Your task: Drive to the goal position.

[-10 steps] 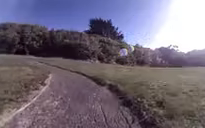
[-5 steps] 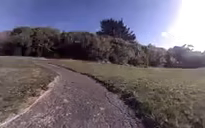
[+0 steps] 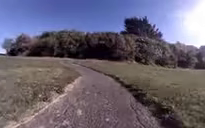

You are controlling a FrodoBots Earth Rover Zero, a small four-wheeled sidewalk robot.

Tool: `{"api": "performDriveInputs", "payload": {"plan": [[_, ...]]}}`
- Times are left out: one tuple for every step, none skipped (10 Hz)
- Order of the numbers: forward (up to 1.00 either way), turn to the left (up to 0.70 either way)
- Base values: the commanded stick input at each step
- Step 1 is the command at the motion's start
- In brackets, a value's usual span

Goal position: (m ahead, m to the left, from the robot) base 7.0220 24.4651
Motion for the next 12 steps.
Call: {"api": "performDriveInputs", "payload": {"plan": [[1.00, 0.01], [1.00, 0.01], [1.00, 0.01], [1.00, 0.01], [1.00, 0.01], [1.00, -0.01], [1.00, -0.06], [1.00, -0.23], [1.00, -0.25], [1.00, -0.02], [1.00, 0.01], [1.00, 0.01]]}}
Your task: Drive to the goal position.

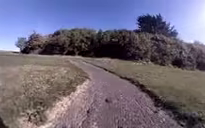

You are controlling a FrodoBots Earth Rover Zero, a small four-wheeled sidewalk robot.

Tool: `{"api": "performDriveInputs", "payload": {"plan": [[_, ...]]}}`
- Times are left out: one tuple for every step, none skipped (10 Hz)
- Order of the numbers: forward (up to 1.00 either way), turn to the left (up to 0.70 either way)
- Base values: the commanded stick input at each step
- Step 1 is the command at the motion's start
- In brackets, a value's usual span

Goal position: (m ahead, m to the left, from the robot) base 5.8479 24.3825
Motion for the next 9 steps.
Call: {"api": "performDriveInputs", "payload": {"plan": [[1.00, 0.01], [1.00, 0.01], [1.00, 0.01], [1.00, 0.01], [1.00, 0.01], [1.00, 0.01], [1.00, 0.01], [1.00, 0.01], [1.00, 0.01]]}}
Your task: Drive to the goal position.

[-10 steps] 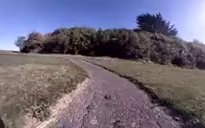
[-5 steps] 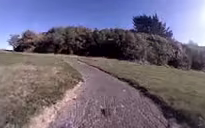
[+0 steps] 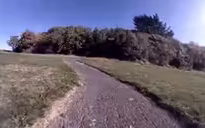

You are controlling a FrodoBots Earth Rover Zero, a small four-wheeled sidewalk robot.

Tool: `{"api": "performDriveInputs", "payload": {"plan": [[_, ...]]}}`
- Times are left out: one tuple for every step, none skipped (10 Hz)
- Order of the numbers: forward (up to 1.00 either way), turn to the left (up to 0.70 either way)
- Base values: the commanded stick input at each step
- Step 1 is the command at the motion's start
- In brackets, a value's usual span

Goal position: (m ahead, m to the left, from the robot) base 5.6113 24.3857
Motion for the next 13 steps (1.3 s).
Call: {"api": "performDriveInputs", "payload": {"plan": [[1.00, 0.01], [1.00, 0.01], [1.00, 0.01], [1.00, 0.01], [1.00, 0.01], [1.00, 0.01], [1.00, 0.01], [1.00, 0.01], [1.00, 0.01], [1.00, 0.01], [1.00, 0.01], [1.00, 0.01], [1.00, 0.01]]}}
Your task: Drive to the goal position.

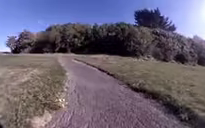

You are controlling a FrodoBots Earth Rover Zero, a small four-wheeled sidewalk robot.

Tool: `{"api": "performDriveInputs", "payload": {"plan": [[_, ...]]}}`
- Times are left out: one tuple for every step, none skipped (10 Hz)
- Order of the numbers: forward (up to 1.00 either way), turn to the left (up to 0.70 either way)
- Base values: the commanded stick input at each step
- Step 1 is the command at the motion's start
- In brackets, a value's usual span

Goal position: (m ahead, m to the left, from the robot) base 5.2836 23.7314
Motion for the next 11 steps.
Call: {"api": "performDriveInputs", "payload": {"plan": [[1.00, 0.01], [1.00, 0.01], [1.00, 0.01], [1.00, 0.01], [1.00, 0.01], [1.00, 0.01], [1.00, 0.01], [1.00, 0.01], [1.00, 0.01], [1.00, 0.01], [1.00, 0.01]]}}
